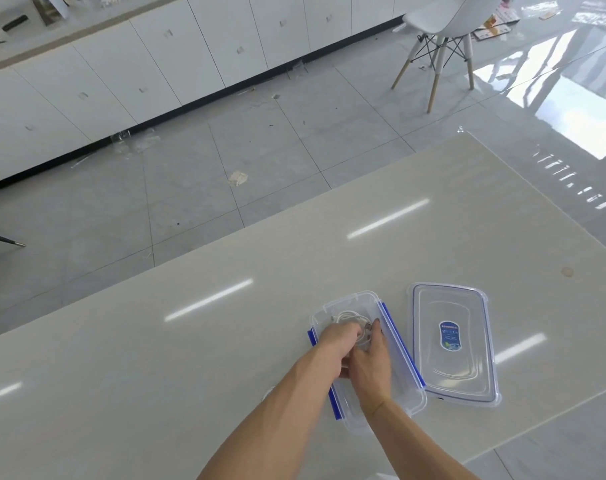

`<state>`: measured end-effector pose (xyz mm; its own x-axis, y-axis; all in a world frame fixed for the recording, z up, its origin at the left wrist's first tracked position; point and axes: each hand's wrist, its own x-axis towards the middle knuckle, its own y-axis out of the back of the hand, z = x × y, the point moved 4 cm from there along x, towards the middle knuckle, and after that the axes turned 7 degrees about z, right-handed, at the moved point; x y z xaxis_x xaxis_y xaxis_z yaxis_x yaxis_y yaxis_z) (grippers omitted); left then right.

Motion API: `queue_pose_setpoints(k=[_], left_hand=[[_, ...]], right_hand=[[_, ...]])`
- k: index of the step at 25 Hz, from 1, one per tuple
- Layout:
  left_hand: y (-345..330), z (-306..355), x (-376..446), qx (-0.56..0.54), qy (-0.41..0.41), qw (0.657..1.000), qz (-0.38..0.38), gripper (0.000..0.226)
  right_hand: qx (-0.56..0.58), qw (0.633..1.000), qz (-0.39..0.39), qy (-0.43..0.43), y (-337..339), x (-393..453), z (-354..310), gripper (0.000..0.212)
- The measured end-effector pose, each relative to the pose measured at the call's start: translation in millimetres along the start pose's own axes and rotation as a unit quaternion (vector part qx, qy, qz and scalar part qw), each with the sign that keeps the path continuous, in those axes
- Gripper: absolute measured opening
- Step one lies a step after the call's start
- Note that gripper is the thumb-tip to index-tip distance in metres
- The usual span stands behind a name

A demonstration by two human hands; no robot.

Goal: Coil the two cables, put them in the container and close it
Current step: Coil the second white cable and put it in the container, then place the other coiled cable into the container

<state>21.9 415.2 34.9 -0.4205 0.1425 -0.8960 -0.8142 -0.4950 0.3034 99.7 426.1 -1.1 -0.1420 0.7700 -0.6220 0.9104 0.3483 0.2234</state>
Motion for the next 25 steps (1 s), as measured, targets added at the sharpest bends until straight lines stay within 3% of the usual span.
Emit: queue_pose_setpoints(k=[5,9,12,14,20,25], left_hand=[[7.4,2.6,-10.0,-0.012,-0.023,0.999,-0.021,0.037],[25.1,0.2,-29.2,-0.039,-0.058,0.997,-0.014,0.007],[40.9,-6.1,-45.4,-0.042,-0.106,0.993,-0.011,0.008],[56.1,-16.3,-50.6,-0.031,-0.140,0.990,-0.006,0.022],[129.2,-85.1,-41.5,-0.014,-0.186,0.982,0.043,0.026],[176.4,-149.1,-8.9,0.021,-0.175,0.981,0.077,0.021]], right_hand=[[-0.033,0.999,0.001,0.027,1.6,-11.0,-6.3,0.078],[-0.057,0.995,0.025,0.080,9.6,-29.3,-13.6,0.057],[-0.081,0.990,0.013,0.114,11.8,-45.1,-16.2,0.065],[-0.100,0.984,0.013,0.148,14.4,-59.4,-18.6,0.055],[-0.249,0.933,-0.063,0.251,-5.0,-105.4,5.1,0.026],[-0.359,0.899,-0.100,0.229,-25.1,-109.4,29.9,0.034]])
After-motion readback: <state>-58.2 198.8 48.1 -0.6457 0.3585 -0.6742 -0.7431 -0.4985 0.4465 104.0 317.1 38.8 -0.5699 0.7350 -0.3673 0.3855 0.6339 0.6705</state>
